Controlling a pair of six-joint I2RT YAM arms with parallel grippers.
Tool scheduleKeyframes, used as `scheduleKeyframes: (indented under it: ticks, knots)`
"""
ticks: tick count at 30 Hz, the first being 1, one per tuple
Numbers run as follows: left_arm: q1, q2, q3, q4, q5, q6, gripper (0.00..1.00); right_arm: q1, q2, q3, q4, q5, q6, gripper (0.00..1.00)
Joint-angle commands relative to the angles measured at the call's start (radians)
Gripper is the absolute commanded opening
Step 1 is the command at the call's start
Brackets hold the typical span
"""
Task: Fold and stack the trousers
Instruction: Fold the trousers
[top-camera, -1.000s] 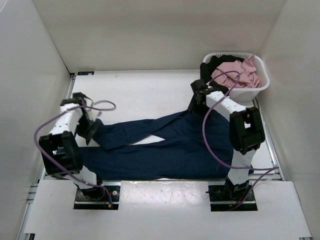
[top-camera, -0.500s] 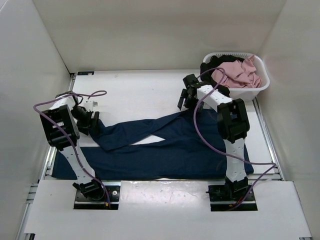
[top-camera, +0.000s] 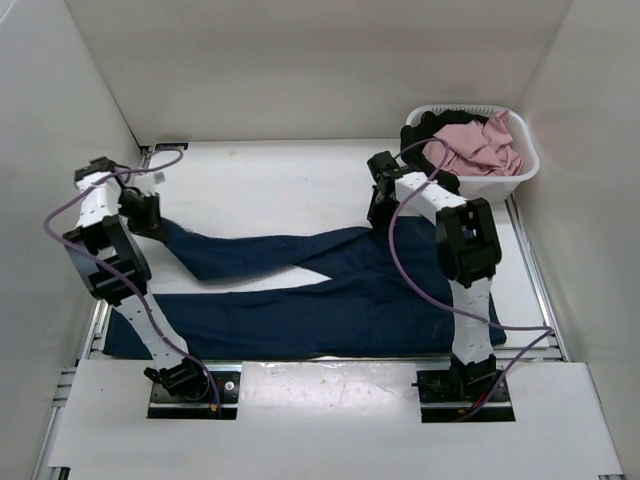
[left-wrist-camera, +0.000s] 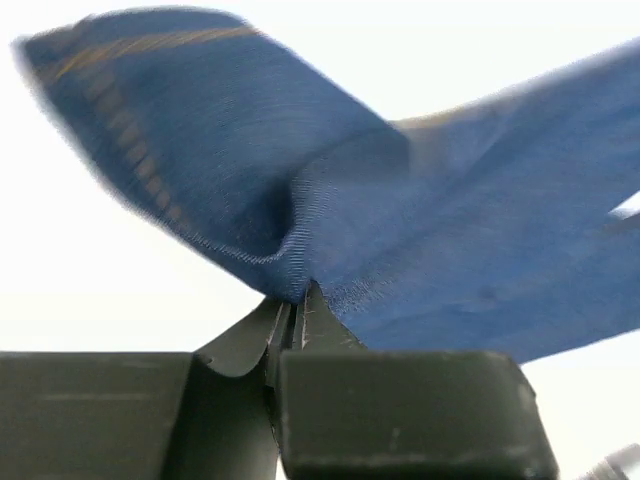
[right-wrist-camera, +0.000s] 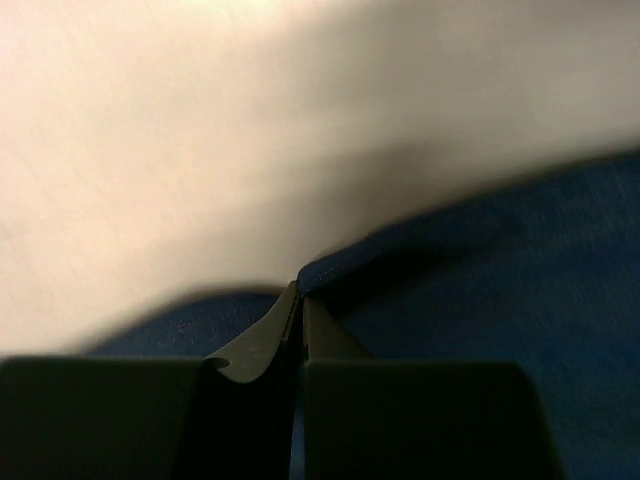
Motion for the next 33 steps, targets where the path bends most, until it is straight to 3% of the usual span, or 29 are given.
scheduleKeyframes:
  ticks: [1,4,8,11,15,17,18,19,21,23,26,28,29,33]
  knots:
    - [0.047,-0.199,0.096,-0.085,-0.143,0.040,0.14,0.013,-0.221,-0.079,0.001,0.025,-0.054,0.00]
    - [-0.004,-0.331,0.053,-0.085,-0.384,0.112,0.14,0.033,-0.323,-0.169,-0.008,0.045,-0.097,0.00]
    - [-0.015,-0.370,-0.051,-0.085,-0.514,0.189,0.14,0.056,-0.379,-0.242,-0.049,0.054,-0.117,0.00]
    - [-0.051,-0.300,-0.084,-0.085,-0.546,0.180,0.14,0.067,-0.365,-0.253,-0.049,0.034,-0.117,0.00]
    - [-0.127,-0.003,0.031,-0.085,-0.522,0.128,0.18,0.067,-0.273,-0.144,-0.058,0.023,-0.117,0.00]
    - [-0.151,0.114,0.172,-0.085,-0.512,0.103,0.27,0.067,-0.215,-0.103,-0.068,0.037,-0.117,0.00]
    - [-0.167,0.219,0.220,-0.085,-0.543,0.079,0.44,0.067,-0.183,-0.069,-0.078,0.046,-0.108,0.00]
    - [-0.167,0.267,0.317,-0.085,-0.560,0.064,0.53,0.058,-0.169,-0.058,-0.090,0.046,-0.108,0.00]
    - [-0.179,0.340,0.399,-0.085,-0.584,0.009,0.58,0.048,-0.159,-0.049,-0.100,0.057,-0.076,0.00]
    - [-0.167,0.309,0.438,-0.033,-0.575,-0.029,0.70,0.048,-0.159,-0.070,-0.100,0.057,-0.062,0.00]
    - [-0.107,0.127,0.267,0.050,-0.523,-0.078,0.81,0.048,-0.201,-0.133,-0.072,0.057,-0.051,0.00]
    - [-0.052,-0.018,0.149,0.114,-0.473,-0.101,0.81,0.048,-0.224,-0.161,-0.061,0.057,-0.041,0.00]
    - [-0.035,-0.062,0.034,0.128,-0.448,-0.101,0.81,0.048,-0.224,-0.161,-0.061,0.057,-0.041,0.00]
    - [0.030,-0.186,-0.186,0.167,-0.420,-0.101,0.81,0.058,-0.245,-0.184,-0.071,0.078,-0.041,0.00]
